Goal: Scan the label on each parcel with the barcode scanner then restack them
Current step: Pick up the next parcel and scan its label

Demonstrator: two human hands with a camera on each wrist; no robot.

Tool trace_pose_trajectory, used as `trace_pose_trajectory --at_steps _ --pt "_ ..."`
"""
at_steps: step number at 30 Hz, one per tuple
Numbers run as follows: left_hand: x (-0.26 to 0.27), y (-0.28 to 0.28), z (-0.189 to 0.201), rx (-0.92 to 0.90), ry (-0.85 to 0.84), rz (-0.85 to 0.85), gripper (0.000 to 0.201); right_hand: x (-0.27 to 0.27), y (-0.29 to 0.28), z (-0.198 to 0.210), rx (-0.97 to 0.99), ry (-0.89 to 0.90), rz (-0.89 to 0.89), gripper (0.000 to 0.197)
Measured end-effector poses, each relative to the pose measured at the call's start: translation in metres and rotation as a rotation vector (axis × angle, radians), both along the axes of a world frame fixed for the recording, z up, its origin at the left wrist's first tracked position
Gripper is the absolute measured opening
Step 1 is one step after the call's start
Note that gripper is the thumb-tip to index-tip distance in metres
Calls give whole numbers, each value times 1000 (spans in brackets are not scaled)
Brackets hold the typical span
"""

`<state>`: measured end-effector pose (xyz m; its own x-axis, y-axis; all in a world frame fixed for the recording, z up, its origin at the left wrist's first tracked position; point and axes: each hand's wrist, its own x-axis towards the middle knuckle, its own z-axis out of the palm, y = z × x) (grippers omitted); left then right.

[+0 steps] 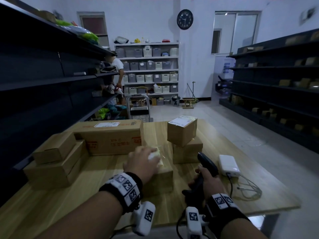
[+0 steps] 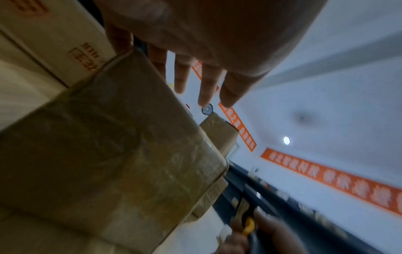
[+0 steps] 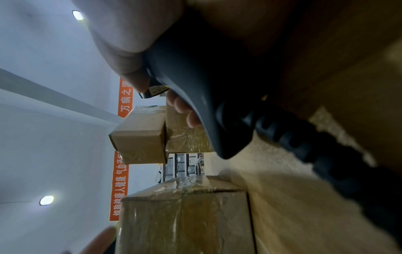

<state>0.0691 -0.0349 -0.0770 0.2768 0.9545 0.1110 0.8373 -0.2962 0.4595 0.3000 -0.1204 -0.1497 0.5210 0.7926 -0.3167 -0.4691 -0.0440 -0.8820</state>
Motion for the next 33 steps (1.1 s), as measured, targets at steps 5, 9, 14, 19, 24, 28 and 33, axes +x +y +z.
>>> trace_pose_trajectory --at_steps 5,9,14,19,24,28,33 --pt "-23 3 -17 -297 -935 257 40 -2 -1 4 12 -20 0 33" --pt "-34 8 -51 -537 -1105 272 71 -5 -2 6 36 6 1 30" --pt "-39 11 -79 -570 -1183 191 83 -10 -6 11 55 25 43 25" --pt "-42 -5 -71 -553 -1274 124 64 -14 -10 15 66 46 59 26" --pt "-43 -10 -71 -529 -1387 147 35 -25 -10 19 67 -19 87 33" --pt "-46 -12 -71 -477 -1333 162 34 -32 -9 24 52 1 138 35" --pt "-49 -6 -78 -539 -1377 91 45 -43 -3 40 30 19 209 35"
